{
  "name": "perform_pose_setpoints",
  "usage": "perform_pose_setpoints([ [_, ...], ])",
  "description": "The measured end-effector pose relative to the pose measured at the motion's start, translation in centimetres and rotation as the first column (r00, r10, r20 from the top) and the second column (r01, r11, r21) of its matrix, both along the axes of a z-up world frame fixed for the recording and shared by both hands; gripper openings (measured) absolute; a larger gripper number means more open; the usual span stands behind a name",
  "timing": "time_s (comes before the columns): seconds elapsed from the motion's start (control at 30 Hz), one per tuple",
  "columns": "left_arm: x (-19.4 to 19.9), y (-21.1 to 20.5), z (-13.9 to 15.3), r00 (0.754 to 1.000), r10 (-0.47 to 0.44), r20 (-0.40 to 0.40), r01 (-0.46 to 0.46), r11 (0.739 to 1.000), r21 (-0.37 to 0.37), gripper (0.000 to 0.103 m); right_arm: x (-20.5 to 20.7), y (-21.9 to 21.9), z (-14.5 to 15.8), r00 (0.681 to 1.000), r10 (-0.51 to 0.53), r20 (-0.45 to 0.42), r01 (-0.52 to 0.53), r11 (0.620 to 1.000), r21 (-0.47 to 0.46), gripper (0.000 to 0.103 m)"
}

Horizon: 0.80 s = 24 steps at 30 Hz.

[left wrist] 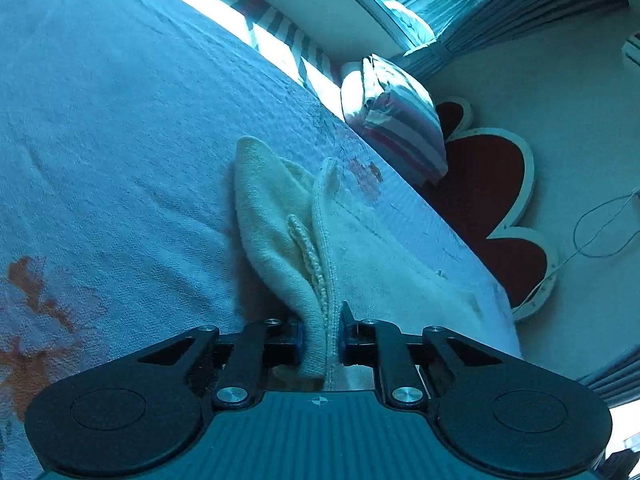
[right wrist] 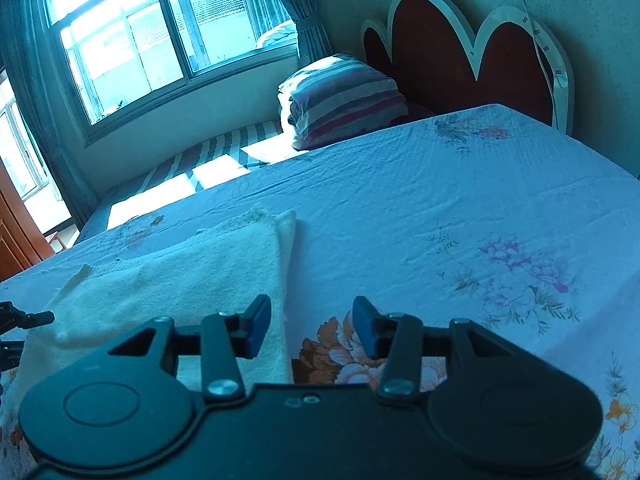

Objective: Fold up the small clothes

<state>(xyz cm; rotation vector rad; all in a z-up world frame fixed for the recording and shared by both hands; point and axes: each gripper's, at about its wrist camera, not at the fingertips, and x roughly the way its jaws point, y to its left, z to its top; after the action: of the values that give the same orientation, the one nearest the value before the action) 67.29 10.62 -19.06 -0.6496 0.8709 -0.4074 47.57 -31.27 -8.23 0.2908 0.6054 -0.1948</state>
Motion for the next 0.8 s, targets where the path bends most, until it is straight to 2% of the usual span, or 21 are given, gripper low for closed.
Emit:
perform_pose_setpoints([
  [0.03,-0.2,-0.3,0.4,1.000,0.004,0.017,-0.005,0.999,0.036,0.015,-0.1,-0.4,-0.1,1.000,-0.008,0.000,0.008,1.000,0.004,0.045],
  [0.17,-0.2,-1.2,2.4,0.999,0.041,0.010,-0.041,0.995,0.086,0.014,-1.0,-2.8,-0.3,0.999,-0.042,0.007,0.042,0.999,0.021,0.045],
  [0.23,-0.3,-2.0,4.7,0.998,0.047,0.035,-0.052,0.988,0.144,0.014,-1.7,-3.9,-0.4,0.998,-0.053,0.015,0.053,0.998,0.028,0.045],
  [0.3,-0.2,-3.2,6.8,0.997,0.054,0.046,-0.061,0.985,0.164,0.014,-2.4,-5.3,-0.6,0.998,-0.061,0.018,0.061,0.997,0.037,0.045],
  [0.43,-0.2,-8.1,11.3,0.995,0.010,0.097,-0.030,0.979,0.200,0.014,-3.8,-8.3,-1.3,0.997,-0.081,0.006,0.080,0.995,0.063,0.045],
  [0.53,-0.6,-13.6,13.6,0.992,-0.040,0.117,0.012,0.973,0.232,0.014,-4.8,-10.6,-1.5,0.996,-0.090,0.005,0.090,0.993,0.080,0.045],
  [0.63,-1.1,-19.3,14.1,0.990,-0.086,0.109,0.052,0.959,0.277,0.014,-6.0,-13.0,-1.4,0.994,-0.105,0.010,0.103,0.990,0.093,0.045],
  [0.73,-2.3,-25.3,12.9,0.987,-0.140,0.073,0.108,0.938,0.328,0.014,-7.4,-15.7,-1.3,0.991,-0.133,0.018,0.131,0.986,0.106,0.045],
  [0.8,-2.9,-29.4,11.5,0.984,-0.175,0.036,0.149,0.915,0.375,0.014,-8.4,-17.3,-1.2,0.988,-0.156,0.018,0.153,0.981,0.116,0.045],
])
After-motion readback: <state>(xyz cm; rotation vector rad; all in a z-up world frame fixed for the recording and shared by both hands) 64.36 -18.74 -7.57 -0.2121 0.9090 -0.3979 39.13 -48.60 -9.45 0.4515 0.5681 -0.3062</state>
